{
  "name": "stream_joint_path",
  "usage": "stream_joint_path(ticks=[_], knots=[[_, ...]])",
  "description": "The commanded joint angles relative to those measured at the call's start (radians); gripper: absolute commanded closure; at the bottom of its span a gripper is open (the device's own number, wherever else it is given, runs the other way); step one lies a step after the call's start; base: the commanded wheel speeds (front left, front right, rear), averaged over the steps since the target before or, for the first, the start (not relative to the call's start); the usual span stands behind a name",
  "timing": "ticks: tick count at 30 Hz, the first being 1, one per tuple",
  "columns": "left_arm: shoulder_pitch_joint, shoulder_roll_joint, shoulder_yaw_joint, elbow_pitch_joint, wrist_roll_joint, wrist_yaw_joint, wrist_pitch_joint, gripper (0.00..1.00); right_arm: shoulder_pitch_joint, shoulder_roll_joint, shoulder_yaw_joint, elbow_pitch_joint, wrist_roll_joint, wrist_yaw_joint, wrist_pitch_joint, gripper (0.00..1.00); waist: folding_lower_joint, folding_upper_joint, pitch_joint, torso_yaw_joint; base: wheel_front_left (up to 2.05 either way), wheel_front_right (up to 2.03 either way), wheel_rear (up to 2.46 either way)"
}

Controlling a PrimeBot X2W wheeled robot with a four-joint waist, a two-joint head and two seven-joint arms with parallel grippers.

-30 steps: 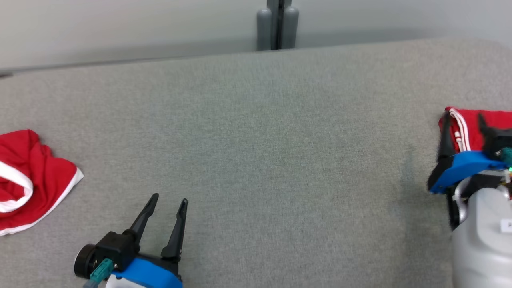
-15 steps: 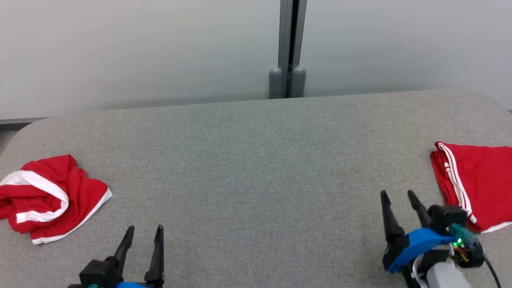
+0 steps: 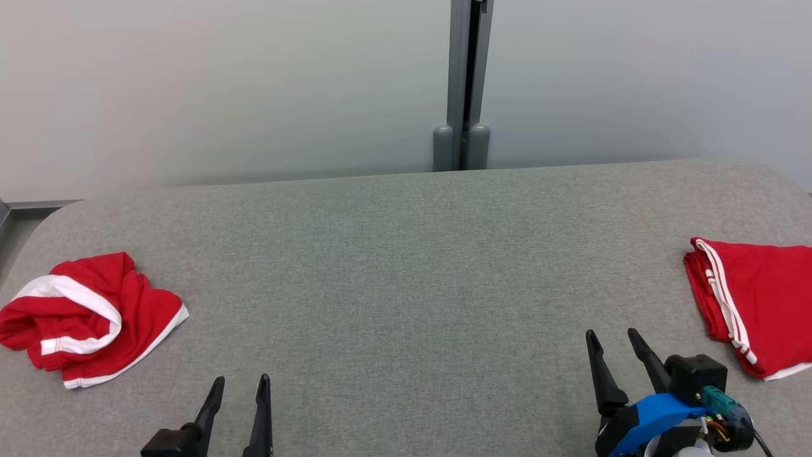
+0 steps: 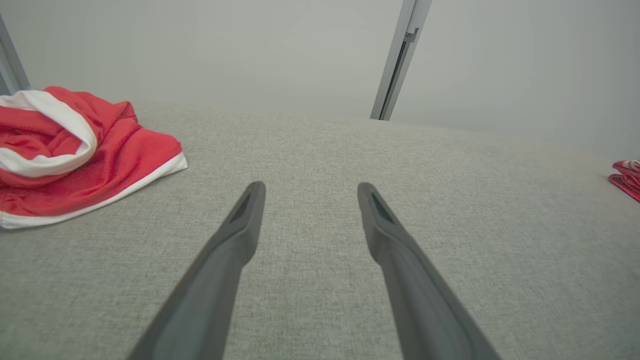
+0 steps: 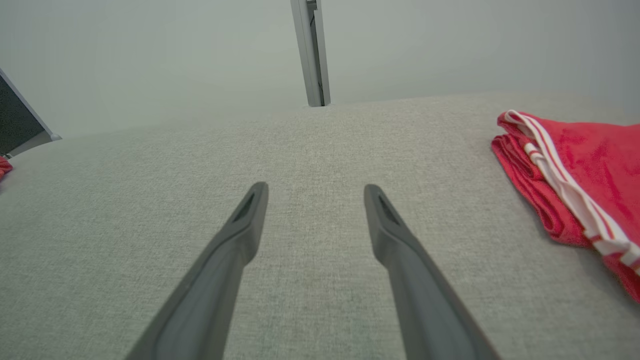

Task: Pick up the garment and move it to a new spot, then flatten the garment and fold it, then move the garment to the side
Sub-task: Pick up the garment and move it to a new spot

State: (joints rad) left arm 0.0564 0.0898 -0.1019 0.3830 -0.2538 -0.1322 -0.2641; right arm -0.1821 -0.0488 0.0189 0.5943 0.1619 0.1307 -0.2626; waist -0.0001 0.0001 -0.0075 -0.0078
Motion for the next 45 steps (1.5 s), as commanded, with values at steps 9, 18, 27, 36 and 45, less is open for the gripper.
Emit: stream_joint_path(ticks=[9,18,27,36,45], knots=[[-0.014,-0.005,0.042,0.028,-0.003,0.003,0.0,0.0,0.019,-0.003,0.009,0.007,-0.008,0.0,-0.003,0.0,0.0001,-0.0001,0.021,0.1,0.0,0.0,0.0],[-0.023,0.011,0.102,0.068,-0.01,0.003,0.0,0.0,-0.008,-0.003,0.066,0.018,0.003,0.0,-0.003,0.0,0.0001,-0.0001,0.052,0.299,0.0,0.0,0.0],[-0.009,0.01,0.177,0.075,-0.022,0.003,0.0,0.0,-0.041,-0.004,0.156,0.024,0.025,0.0,-0.003,0.0,0.0001,-0.0001,0.062,0.373,0.0,0.0,0.0],[-0.128,0.069,0.171,0.041,-0.153,0.003,0.0,0.0,-0.091,-0.004,0.15,-0.012,-0.013,0.0,-0.003,0.0,0.0001,-0.0001,0.156,0.346,0.0,0.0,0.0],[-0.343,0.3,0.021,0.08,-0.368,0.002,0.0,0.0,-0.162,-0.004,0.167,-0.086,-0.062,0.0,-0.003,0.0,0.0001,-0.0001,0.304,0.307,0.0,0.0,0.0]])
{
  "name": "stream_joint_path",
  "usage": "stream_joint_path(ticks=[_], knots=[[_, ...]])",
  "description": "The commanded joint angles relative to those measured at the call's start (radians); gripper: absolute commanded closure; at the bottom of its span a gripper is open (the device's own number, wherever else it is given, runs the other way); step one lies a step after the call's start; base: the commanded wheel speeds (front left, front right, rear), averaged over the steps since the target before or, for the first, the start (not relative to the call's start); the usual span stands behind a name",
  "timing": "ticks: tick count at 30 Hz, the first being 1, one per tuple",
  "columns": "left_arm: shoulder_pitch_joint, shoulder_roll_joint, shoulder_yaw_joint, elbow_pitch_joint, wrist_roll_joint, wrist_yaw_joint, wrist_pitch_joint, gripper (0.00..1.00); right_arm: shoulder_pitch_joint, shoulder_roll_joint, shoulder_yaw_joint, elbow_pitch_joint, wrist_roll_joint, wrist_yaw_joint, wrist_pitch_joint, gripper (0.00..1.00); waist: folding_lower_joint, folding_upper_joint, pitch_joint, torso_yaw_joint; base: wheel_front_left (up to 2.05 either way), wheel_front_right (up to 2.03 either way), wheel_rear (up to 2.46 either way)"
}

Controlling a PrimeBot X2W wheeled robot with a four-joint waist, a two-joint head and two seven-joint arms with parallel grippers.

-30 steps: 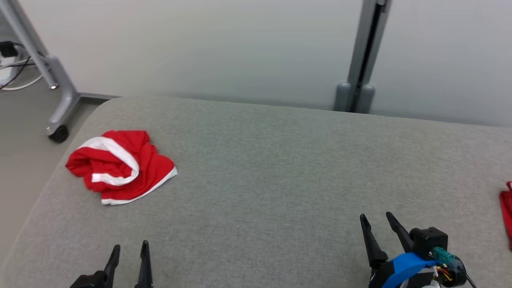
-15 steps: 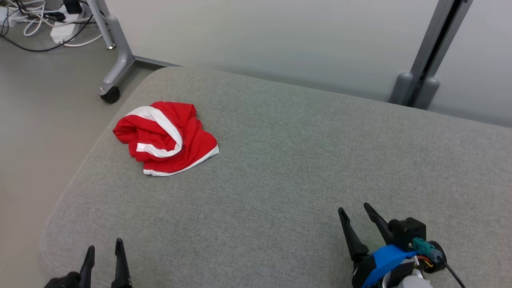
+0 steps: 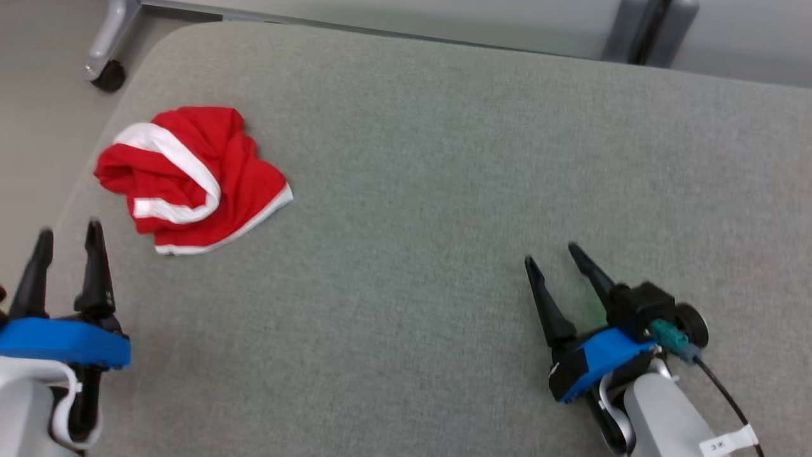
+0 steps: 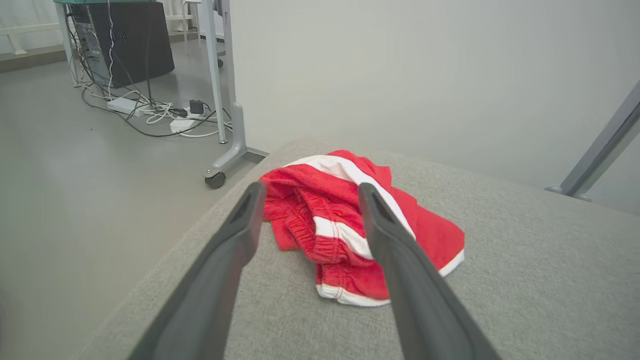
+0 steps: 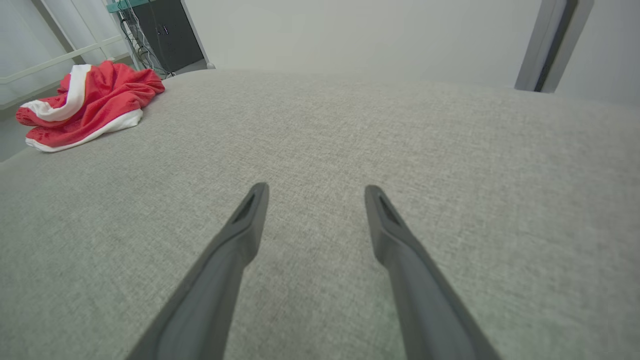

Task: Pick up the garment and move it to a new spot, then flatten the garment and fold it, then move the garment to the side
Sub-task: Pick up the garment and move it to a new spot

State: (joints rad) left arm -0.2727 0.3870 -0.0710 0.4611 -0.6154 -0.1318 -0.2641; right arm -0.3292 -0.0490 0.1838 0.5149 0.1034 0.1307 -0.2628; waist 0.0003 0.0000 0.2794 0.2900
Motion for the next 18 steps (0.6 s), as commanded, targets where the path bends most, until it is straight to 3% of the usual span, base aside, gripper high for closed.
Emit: stream_joint_path(ticks=[1,5,9,18], knots=[[-0.043,0.027,-0.033,0.011,-0.035,0.002,0.0,0.0,-0.022,-0.003,0.006,-0.015,-0.01,0.0,-0.002,0.0,-0.0003,0.0,0.032,0.004,0.0,0.0,0.0],[-0.133,0.123,-0.133,0.043,-0.144,0.002,0.0,0.0,-0.049,-0.004,0.02,-0.046,-0.019,0.0,-0.002,0.0,-0.0003,0.0,0.09,-0.022,0.0,0.0,0.0],[-0.2,0.181,-0.248,0.1,-0.253,0.002,0.0,0.0,-0.072,-0.005,0.022,-0.064,-0.036,0.0,-0.001,0.0,-0.0003,0.0,0.137,-0.045,0.0,0.0,0.0],[-0.308,0.231,-0.479,0.248,-0.485,0.002,0.0,0.0,-0.085,-0.011,0.008,-0.097,-0.077,-0.001,0.001,0.0,-0.0003,0.0,0.198,-0.091,0.0,0.0,0.0]])
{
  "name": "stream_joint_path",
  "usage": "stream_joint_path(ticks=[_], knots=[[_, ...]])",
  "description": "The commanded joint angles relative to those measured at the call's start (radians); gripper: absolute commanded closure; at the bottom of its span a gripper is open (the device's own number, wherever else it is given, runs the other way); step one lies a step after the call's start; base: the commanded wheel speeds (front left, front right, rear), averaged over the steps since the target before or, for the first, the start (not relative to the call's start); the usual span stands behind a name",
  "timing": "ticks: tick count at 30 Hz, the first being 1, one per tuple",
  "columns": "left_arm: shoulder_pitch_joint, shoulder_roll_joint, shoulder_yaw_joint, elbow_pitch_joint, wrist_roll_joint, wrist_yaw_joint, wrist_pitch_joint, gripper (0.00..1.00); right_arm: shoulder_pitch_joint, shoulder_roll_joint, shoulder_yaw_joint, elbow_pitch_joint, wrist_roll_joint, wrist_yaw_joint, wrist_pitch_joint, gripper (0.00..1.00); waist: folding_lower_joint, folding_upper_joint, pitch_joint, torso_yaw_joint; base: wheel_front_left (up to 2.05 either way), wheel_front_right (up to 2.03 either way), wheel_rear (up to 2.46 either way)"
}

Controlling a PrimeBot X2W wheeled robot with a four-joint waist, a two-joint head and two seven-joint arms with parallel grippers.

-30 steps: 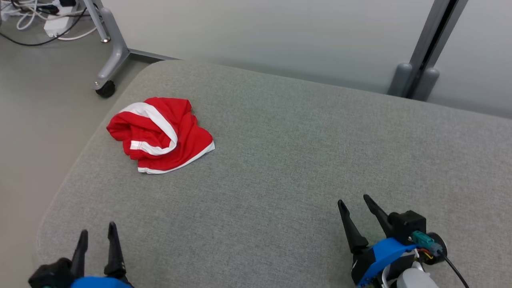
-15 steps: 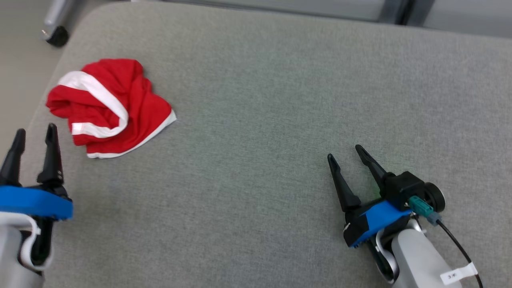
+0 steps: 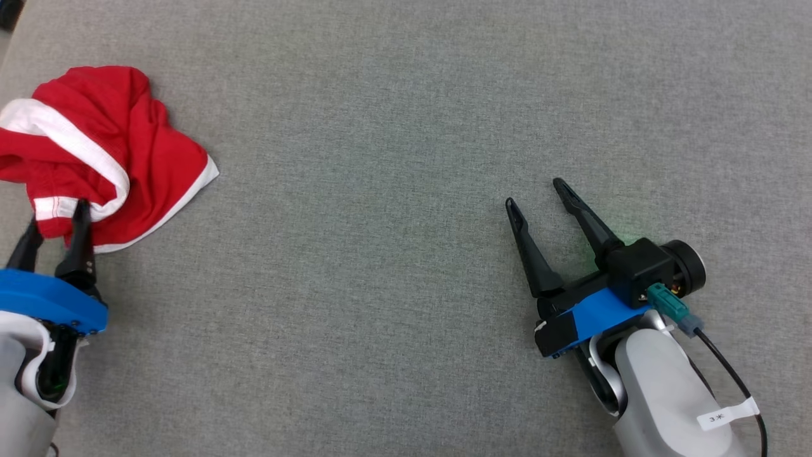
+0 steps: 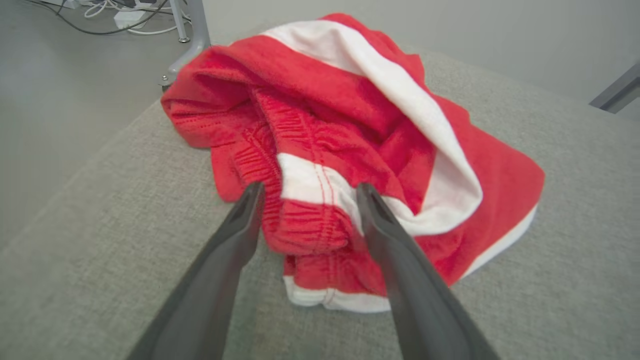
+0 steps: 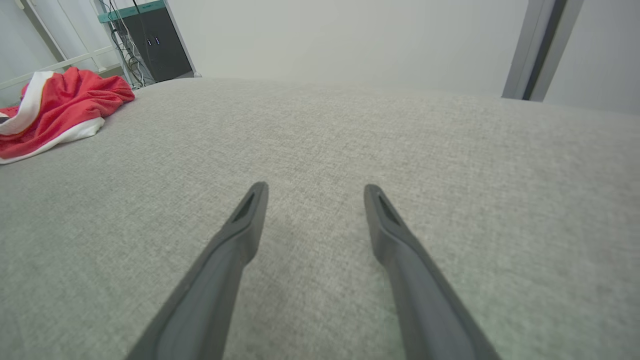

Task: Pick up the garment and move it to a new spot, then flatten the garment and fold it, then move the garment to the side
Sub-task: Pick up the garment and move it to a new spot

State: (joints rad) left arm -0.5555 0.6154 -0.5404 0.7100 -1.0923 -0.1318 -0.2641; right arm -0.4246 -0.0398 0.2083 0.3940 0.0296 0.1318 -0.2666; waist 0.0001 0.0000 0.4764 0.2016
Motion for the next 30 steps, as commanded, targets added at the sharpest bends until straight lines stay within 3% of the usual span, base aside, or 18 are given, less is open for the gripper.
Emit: stream_joint_path(ticks=[1,2,3,4,5,11,19,23,30], knots=[[-0.03,-0.001,-0.033,0.002,-0.032,0.002,0.0,0.0,0.013,-0.021,-0.02,0.021,-0.006,-0.002,0.005,0.0,-0.0001,0.0,0.001,-0.004,0.0,0.0,0.0],[-0.032,0.001,-0.051,0.003,-0.046,0.002,0.0,0.0,0.016,-0.02,-0.023,0.018,-0.009,-0.002,0.004,0.0,-0.0001,0.0,0.001,-0.005,0.0,0.0,0.0],[-0.036,0.003,-0.07,0.003,-0.06,0.002,0.0,0.15,0.019,-0.02,-0.027,0.017,-0.011,-0.002,0.004,0.0,-0.0001,0.0,0.001,-0.007,0.0,0.0,0.0],[-0.041,0.003,-0.083,-0.002,-0.074,0.002,0.0,0.78,0.022,-0.02,-0.029,0.016,-0.013,-0.002,0.004,0.0,-0.0001,0.0,0.0,-0.008,0.0,0.0,0.0],[-0.049,0.006,-0.088,-0.009,-0.078,0.002,0.0,1.0,0.026,-0.02,-0.032,0.017,-0.014,-0.002,0.004,0.0,-0.0001,0.0,-0.003,-0.007,0.0,0.0,0.0],[-0.042,0.006,0.011,-0.092,0.013,0.002,0.0,1.0,0.044,-0.016,-0.049,0.02,-0.001,-0.002,0.004,0.0,-0.0001,0.0,-0.044,0.001,0.0,0.0,0.0],[0.012,-0.009,0.154,-0.354,0.265,0.002,0.0,1.0,0.091,-0.014,-0.045,0.031,0.074,-0.001,0.003,0.0,-0.0001,0.0,-0.168,-0.019,0.0,0.0,0.0],[0.021,-0.014,0.153,-0.458,0.341,0.002,0.0,1.0,0.126,-0.013,-0.039,0.024,0.119,-0.001,0.003,0.0,-0.0001,0.0,-0.23,-0.073,0.0,0.0,0.0],[-0.029,-0.064,0.042,-0.584,0.394,0.002,0.0,1.0,0.187,-0.013,-0.043,0.011,0.157,-0.001,0.003,0.0,-0.0001,0.0,-0.297,-0.219,0.0,0.0,0.0]])
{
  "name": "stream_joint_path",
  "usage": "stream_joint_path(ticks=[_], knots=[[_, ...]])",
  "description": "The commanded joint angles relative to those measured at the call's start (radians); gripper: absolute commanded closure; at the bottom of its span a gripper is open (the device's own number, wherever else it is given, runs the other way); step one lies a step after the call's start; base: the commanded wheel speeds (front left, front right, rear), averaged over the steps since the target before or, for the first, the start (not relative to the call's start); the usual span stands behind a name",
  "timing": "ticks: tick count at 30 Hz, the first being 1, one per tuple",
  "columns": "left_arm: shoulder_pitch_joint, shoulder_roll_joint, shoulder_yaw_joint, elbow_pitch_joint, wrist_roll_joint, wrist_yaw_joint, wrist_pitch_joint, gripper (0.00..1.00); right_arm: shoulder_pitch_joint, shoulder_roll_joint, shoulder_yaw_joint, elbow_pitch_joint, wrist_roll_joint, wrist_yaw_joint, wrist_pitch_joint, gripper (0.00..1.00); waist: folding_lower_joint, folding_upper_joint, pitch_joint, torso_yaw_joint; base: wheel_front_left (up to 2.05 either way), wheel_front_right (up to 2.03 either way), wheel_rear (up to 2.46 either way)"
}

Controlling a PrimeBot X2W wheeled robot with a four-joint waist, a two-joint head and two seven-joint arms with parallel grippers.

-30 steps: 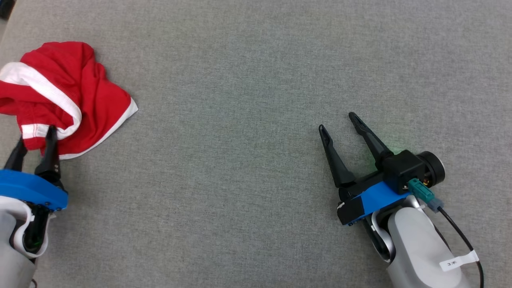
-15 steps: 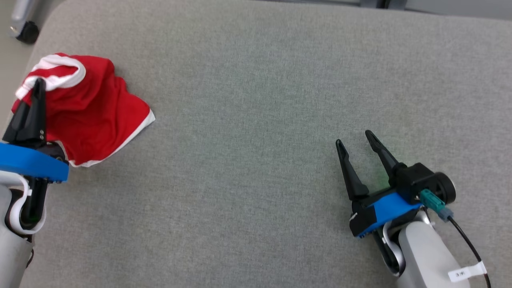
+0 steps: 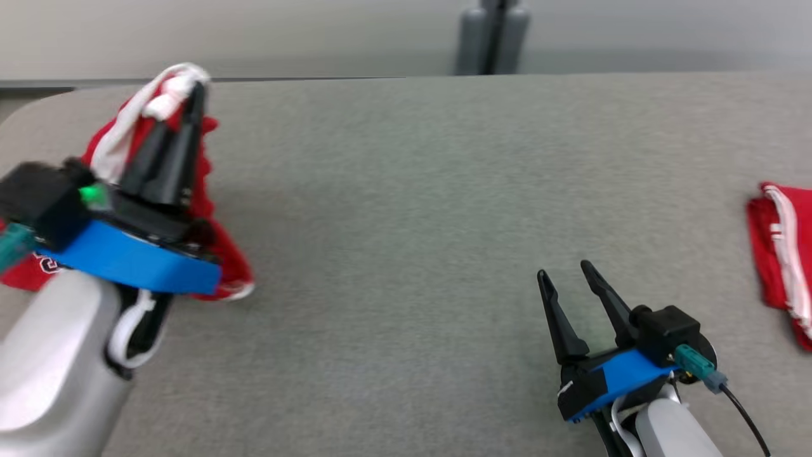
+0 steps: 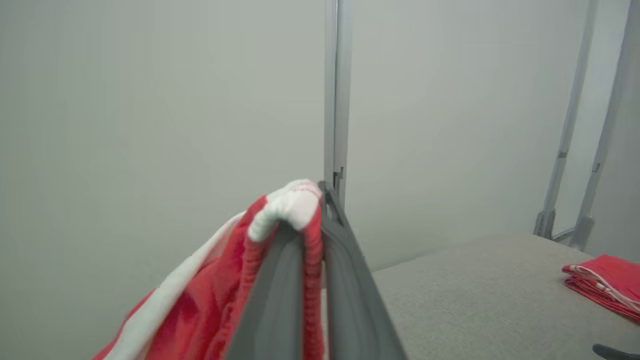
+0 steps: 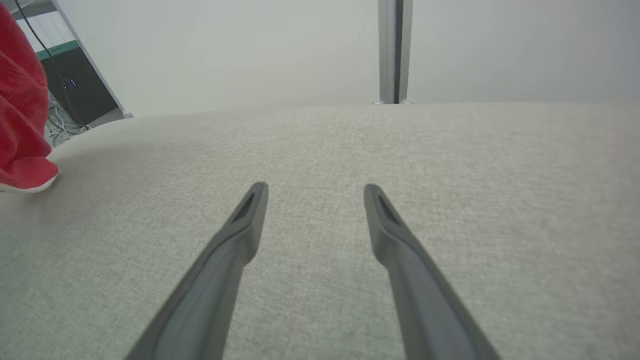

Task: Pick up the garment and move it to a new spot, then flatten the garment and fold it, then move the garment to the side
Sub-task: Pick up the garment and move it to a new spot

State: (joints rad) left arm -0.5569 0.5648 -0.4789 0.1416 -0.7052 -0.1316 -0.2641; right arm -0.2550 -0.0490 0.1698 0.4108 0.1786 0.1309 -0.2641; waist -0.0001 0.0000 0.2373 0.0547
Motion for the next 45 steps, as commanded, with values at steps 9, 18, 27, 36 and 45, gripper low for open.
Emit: stream_joint_path(ticks=[9,18,27,36,45], knots=[[-0.095,-0.176,-0.265,-0.071,0.001,0.002,0.0,1.0,0.067,-0.003,-0.026,-0.03,0.02,0.0,0.0,0.0,0.0001,0.0,-0.068,-0.21,0.0,0.0,0.0],[0.068,-0.241,-0.319,0.04,-0.019,0.002,0.0,0.38,0.077,-0.003,-0.041,-0.035,0.021,0.0,0.0,0.0,0.0001,0.0,-0.064,-0.202,0.0,0.0,0.0],[0.25,-0.233,-0.141,0.224,0.001,0.002,0.0,0.0,0.078,-0.003,-0.051,-0.017,0.017,0.0,0.0,0.0,0.0001,0.0,-0.107,-0.143,0.0,0.0,0.0],[0.427,-0.287,0.113,0.286,0.095,0.002,0.0,0.0,0.112,-0.004,-0.065,0.001,0.021,0.0,0.0,0.0,0.0001,0.0,-0.174,-0.112,0.0,0.0,0.0],[0.549,-0.361,0.203,0.316,0.151,0.002,0.0,0.0,0.145,-0.003,-0.068,0.017,0.028,0.0,0.0,0.0,0.0001,0.0,-0.221,-0.105,0.0,0.0,0.0]])
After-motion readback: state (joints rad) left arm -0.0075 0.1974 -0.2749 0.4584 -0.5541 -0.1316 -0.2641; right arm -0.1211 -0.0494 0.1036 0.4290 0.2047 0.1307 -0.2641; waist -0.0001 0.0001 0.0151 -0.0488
